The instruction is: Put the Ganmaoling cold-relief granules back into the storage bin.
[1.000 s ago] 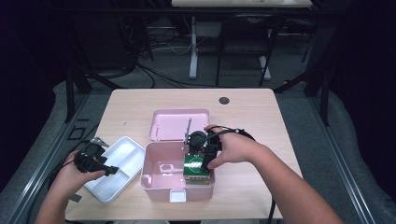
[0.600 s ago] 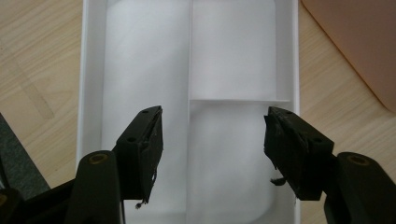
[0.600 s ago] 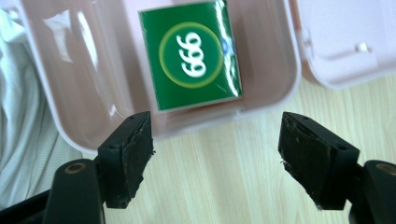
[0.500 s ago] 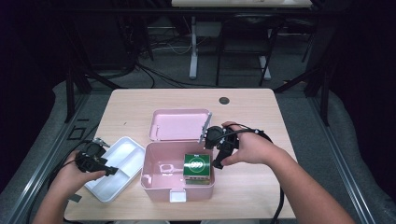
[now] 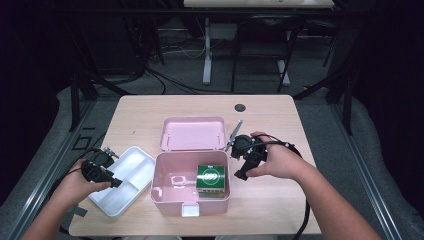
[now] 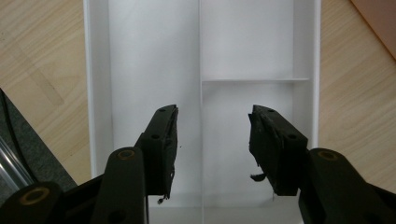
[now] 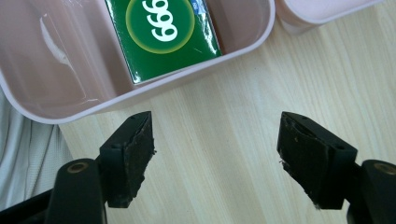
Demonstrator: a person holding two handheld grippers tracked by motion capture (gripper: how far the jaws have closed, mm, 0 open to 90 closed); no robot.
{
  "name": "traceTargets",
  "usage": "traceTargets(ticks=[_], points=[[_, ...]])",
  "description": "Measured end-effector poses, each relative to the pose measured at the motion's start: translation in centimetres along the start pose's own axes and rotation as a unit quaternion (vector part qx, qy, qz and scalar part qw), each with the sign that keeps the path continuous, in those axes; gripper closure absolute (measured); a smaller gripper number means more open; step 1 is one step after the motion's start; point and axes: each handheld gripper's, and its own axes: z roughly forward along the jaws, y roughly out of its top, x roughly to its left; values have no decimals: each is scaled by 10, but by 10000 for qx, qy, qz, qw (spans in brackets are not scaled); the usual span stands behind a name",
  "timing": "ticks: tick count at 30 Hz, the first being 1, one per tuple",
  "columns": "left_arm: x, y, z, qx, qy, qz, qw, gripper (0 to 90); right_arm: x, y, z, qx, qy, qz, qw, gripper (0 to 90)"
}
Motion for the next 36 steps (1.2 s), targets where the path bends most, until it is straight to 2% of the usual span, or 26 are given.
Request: traceTargets(ticks=[4, 7, 12, 16, 17, 21, 23, 24, 26, 36], points=[[3, 1, -1, 51, -54, -32, 10000, 540, -2, -7, 3, -16, 77, 101, 9999, 268], [6, 3, 1, 61, -140, -60, 9999, 550, -4, -12, 5, -93, 132, 262, 9995, 269], [7, 6, 5, 154, -175, -72, 9997, 563, -5, -21, 13, -65, 15, 460, 9989, 276], [9, 8, 9, 223, -184, -70, 9996, 591, -5, -27, 19, -53, -13, 607, 9981, 276], [9, 8, 9, 244, -181, -78, 9995, 601, -6, -29, 20, -63, 82, 658, 9978, 276], [10, 11, 13, 347, -156, -55, 9993, 648, -8, -35, 24, -147, 22, 860, 9962, 278], [10, 13, 15, 417, -152, -7, 9990, 667, -9, -38, 25, -269, -55, 900, 9956, 282], [10, 13, 17, 439, -134, -14, 9989, 670, -10, -39, 25, -206, -52, 896, 9958, 282], [11, 15, 20, 507, -84, 14, 9987, 685, -11, -42, 28, -245, -34, 962, 9951, 282], [11, 21, 36, 722, -113, -45, 9973, 737, -13, -50, 36, -357, 4, 1122, 9930, 282]])
